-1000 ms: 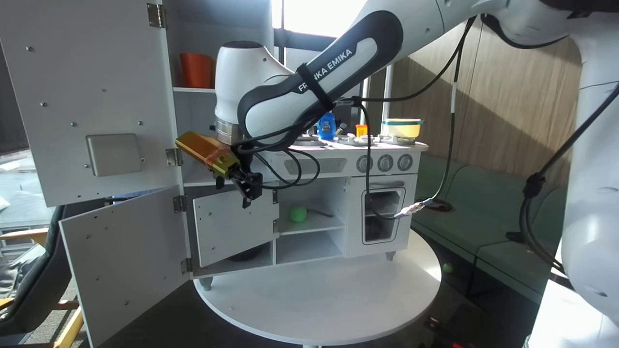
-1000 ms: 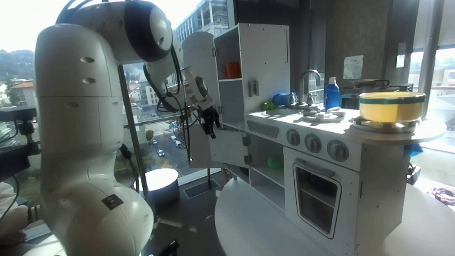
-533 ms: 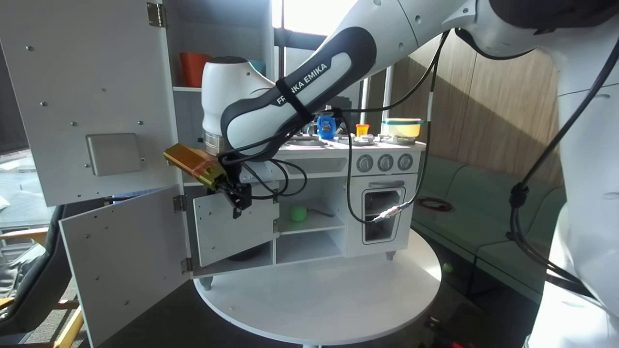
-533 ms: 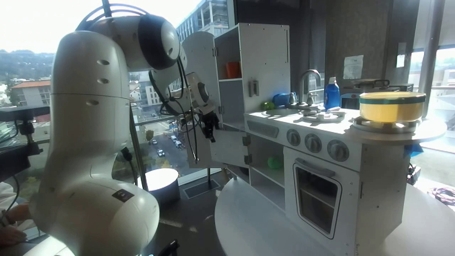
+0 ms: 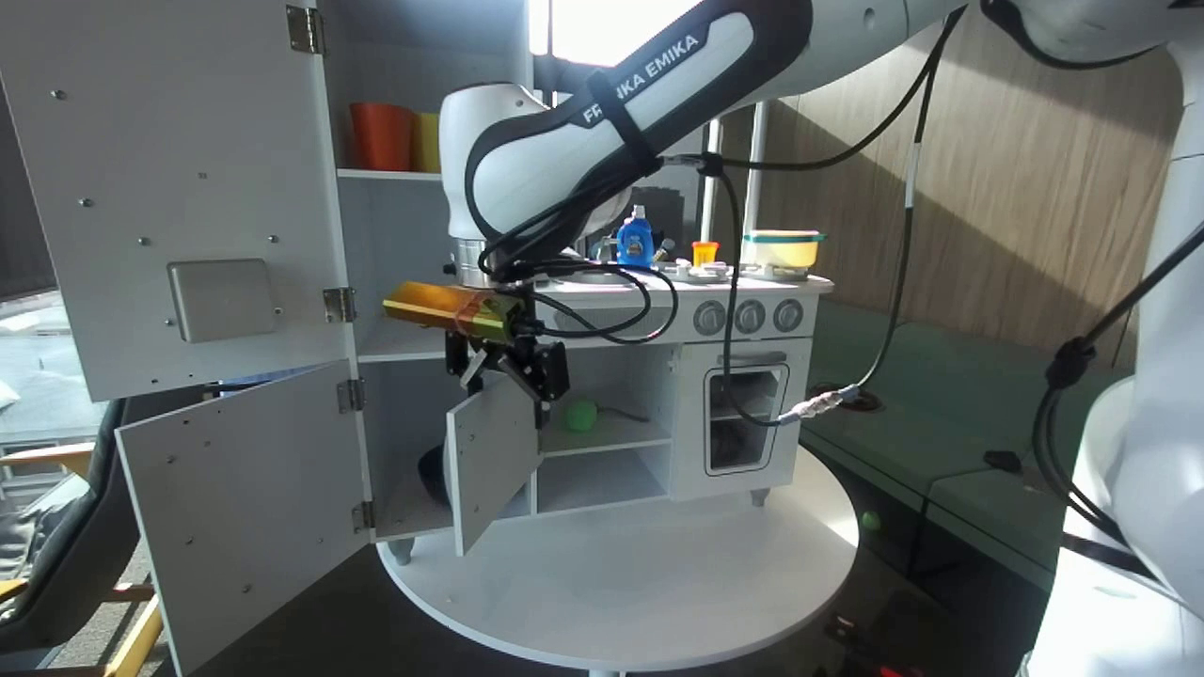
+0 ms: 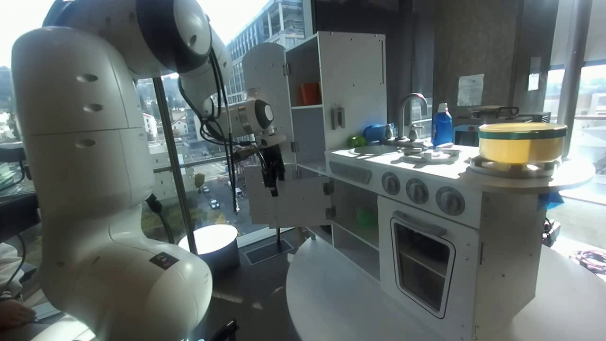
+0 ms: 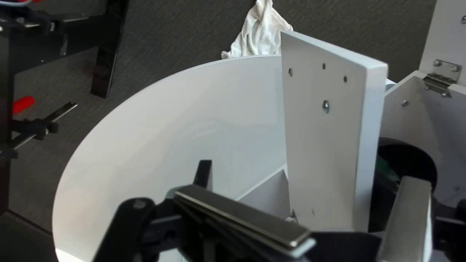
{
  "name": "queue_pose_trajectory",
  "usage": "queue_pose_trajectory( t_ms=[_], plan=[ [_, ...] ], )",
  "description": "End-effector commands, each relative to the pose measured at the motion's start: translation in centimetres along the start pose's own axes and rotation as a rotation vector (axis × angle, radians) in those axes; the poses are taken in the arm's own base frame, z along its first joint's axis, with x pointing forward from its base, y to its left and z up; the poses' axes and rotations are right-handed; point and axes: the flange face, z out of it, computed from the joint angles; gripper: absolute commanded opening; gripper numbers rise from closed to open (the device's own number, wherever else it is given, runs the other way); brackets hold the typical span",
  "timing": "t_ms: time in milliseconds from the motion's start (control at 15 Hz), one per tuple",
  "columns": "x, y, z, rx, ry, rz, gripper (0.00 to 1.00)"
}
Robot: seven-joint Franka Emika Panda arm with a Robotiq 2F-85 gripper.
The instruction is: Close all the bottom cabinet doors
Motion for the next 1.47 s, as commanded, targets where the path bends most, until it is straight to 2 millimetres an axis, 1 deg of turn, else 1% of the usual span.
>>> queue_pose_trajectory(
  t_ms=[0, 133, 200, 267, 333, 467, 533, 600, 733, 800, 867, 933, 1067, 1200, 1400],
  plan=[
    [4.7, 6.9, -1.0, -0.102, 0.009, 0.023, 1.0],
    [8.6, 9.9, -1.2, -0.147, 0.065, 0.093, 1.0],
    [10.7, 11.3, -1.8, -0.132, 0.124, 0.127, 1.0],
    [12.5, 12.8, -2.6, -0.111, 0.135, 0.132, 1.0],
    [12.1, 13.2, -3.2, -0.07, 0.095, 0.04, 1.0],
    [10.7, 13.3, -3.9, -0.039, 0.053, -0.073, 1.0],
    [10.2, 13.4, -4.1, -0.047, 0.059, -0.113, 1.0],
    [10.1, 13.6, -4.4, -0.067, 0.078, -0.125, 1.0],
    [10.6, 14.7, -5.2, -0.146, 0.172, -0.161, 1.0],
    [10.4, 15.4, -5.7, -0.182, 0.189, -0.162, 1.0],
    [9.6, 15.9, -6.0, -0.191, 0.138, -0.204, 1.0],
    [8.1, 16.5, -6.0, -0.185, 0.065, -0.288, 1.0],
    [5.4, 17.2, -5.7, -0.187, -0.025, -0.359, 1.0],
    [2.2, 17.4, -5.4, -0.178, -0.111, -0.443, 1.0],
    [-1.9, 15.4, -3.8, -0.144, -0.23, -0.56, 1.0]
  ],
)
